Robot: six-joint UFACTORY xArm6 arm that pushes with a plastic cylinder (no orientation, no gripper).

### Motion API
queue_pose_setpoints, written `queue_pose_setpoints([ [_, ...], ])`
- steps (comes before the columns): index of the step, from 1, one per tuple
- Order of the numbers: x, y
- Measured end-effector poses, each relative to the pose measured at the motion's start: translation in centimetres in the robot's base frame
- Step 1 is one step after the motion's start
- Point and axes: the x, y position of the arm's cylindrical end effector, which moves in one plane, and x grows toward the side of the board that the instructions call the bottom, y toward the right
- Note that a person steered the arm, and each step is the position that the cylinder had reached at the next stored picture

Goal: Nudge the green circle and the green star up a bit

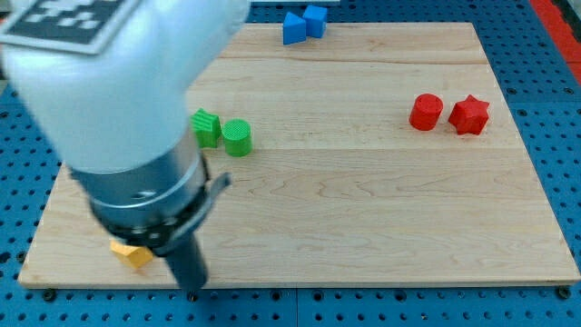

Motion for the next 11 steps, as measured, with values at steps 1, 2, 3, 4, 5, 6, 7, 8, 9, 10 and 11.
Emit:
queue_pose_setpoints([
  [1, -4.1, -3.5],
  [2, -6.8, -7.5],
  [3, -8.6, -4.0],
  [4, -9.0, -3.5],
  [5, -9.0, -3.5],
  [6, -9.0, -3.1],
  [7, -11.2, 2.5],
  [8, -14.3, 6.8],
  [9, -17.0, 6.4],
  [10, -20.3, 5.1],
  [11, -22.9, 4.7],
])
